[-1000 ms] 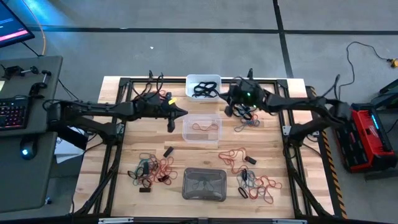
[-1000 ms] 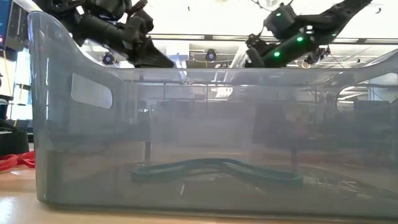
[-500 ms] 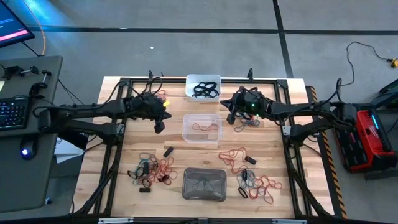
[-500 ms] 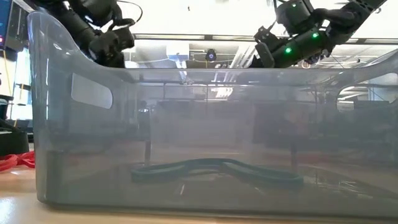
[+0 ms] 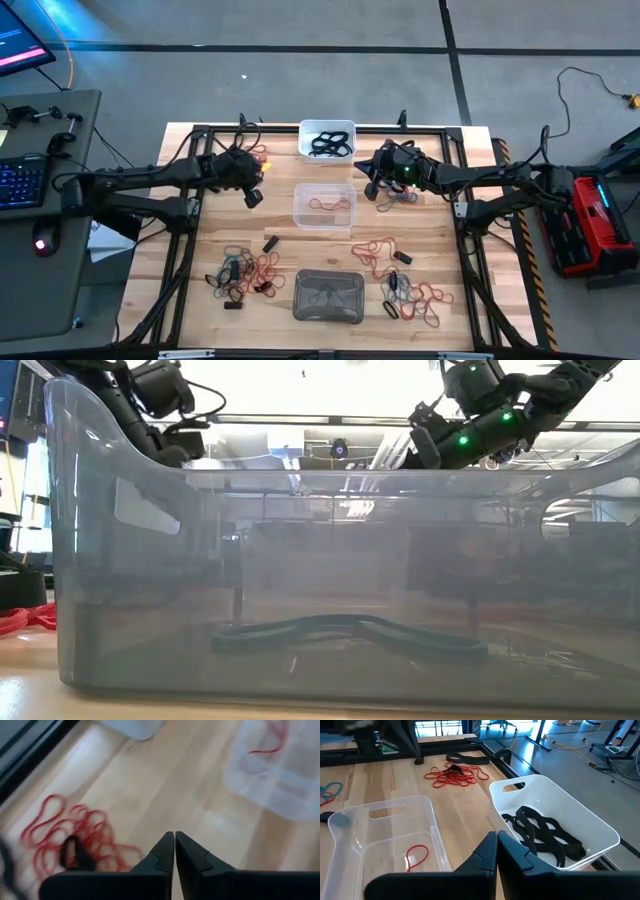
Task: Sort rubber bands into baskets
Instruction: Put the black rubber band into the white bin
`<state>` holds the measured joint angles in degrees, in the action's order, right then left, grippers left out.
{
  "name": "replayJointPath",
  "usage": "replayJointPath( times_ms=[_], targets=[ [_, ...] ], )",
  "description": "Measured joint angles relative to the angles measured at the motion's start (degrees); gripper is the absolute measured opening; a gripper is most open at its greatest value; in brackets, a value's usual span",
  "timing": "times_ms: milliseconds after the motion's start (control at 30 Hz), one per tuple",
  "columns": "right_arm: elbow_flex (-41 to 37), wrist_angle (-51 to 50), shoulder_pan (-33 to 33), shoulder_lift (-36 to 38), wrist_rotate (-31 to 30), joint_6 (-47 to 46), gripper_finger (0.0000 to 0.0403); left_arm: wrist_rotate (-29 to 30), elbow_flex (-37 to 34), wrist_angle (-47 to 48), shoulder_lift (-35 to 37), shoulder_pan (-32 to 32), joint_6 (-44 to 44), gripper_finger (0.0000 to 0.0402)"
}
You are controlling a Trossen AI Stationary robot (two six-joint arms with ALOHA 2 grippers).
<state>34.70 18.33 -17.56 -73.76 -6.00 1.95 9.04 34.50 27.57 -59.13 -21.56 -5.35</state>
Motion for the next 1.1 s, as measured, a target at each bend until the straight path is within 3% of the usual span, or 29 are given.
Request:
replayJointPath(
  times_ms=[233, 500, 700, 833, 1100],
  targets=[
    [0.0, 0.0, 0.0, 0.0, 0.2, -0.2, 0.0000, 0.1, 2.5, 9.1, -0.6, -2.6, 0.0, 0.0063],
    [0.0, 0.0, 0.0, 0.0, 0.3, 0.0, 0.0000, -1.2, 2.9, 9.8, -6.1, -6.2, 2.0, 0.0102],
    [0.0, 0.0, 0.0, 0.0, 0.4, 0.0, 0.0000, 0.0, 3.4, 6.7, -13.3, -10.9, -0.8, 0.0108],
    [0.0, 0.0, 0.0, 0.0, 0.4, 0.0, 0.0000, 4.2, 6.0, 6.3, -17.1, -13.4, -1.9, 0.0108],
    [0.0, -0.5, 0.0, 0.0, 0.4, 0.0, 0.0000, 5.0, 10.2, 5.5, -24.2, -17.2, 3.1, 0.0108]
  ],
)
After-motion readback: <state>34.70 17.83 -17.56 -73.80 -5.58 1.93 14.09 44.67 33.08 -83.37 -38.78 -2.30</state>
